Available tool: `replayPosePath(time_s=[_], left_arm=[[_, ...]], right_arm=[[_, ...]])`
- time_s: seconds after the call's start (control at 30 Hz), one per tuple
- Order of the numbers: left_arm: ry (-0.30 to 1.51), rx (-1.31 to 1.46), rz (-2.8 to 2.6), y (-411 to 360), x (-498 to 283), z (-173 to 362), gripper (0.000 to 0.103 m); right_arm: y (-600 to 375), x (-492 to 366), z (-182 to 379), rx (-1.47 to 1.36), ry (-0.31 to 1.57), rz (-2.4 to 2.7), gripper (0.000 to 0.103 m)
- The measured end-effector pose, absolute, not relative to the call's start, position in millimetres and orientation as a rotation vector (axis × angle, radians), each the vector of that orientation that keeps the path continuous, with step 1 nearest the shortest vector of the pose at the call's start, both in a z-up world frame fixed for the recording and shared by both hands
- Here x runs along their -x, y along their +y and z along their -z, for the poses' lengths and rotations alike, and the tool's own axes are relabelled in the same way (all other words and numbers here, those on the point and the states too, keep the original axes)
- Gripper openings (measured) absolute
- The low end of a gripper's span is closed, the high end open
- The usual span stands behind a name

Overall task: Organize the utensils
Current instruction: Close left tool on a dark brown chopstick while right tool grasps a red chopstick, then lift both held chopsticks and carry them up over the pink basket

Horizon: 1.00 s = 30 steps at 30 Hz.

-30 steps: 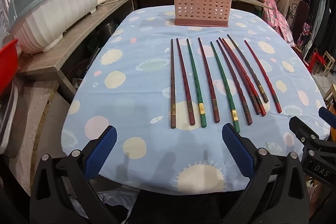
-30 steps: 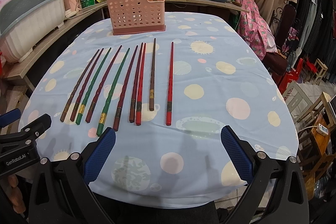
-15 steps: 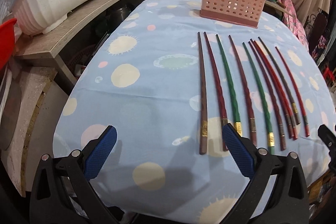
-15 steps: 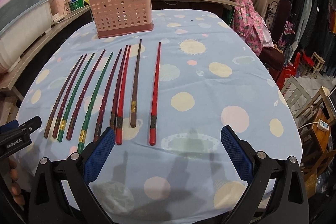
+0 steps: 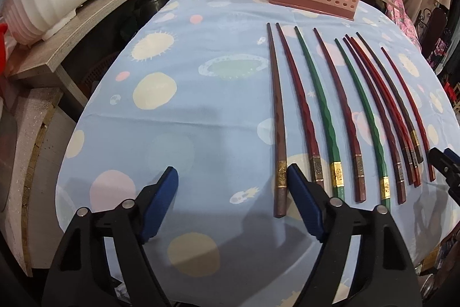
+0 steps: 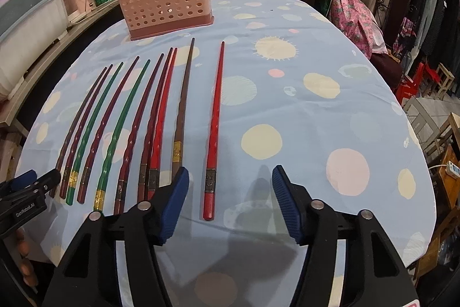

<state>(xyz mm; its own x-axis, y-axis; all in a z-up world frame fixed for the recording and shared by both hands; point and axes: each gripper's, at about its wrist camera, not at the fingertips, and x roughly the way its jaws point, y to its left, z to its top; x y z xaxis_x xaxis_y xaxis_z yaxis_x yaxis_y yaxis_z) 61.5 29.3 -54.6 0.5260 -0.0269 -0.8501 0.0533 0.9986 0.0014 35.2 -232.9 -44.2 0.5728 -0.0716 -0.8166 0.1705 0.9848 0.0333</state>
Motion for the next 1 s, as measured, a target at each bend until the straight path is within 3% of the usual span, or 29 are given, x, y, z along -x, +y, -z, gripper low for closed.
replayPosePath(time_s=[0.17,0.4,0.47,0.7,1.0], left_arm=[[1.008,-0.036,0.081,24,-60,53,0.057],[1.012,-0.014,0.138,21,-58,48,0.016],[1.016,-0.006,0.154,20,-58,48,0.008],[0.998,0.024,0.156,25,-59,35,0.007],[0.857,0.091,0.153,40,-74,-39,0.007]], right_arm=[[-225,-38,49,-0.078,0.954,0.125,0.037],[-226,-37,49,-0.086,0.949,0.105,0.017],[-226,-37,49,-0.088,0.951,0.09,0.008],[-228,-34,35,-0.1,0.934,0.073,0.007],[-245,-44,-40,-0.123,0.788,0.067,0.007]])
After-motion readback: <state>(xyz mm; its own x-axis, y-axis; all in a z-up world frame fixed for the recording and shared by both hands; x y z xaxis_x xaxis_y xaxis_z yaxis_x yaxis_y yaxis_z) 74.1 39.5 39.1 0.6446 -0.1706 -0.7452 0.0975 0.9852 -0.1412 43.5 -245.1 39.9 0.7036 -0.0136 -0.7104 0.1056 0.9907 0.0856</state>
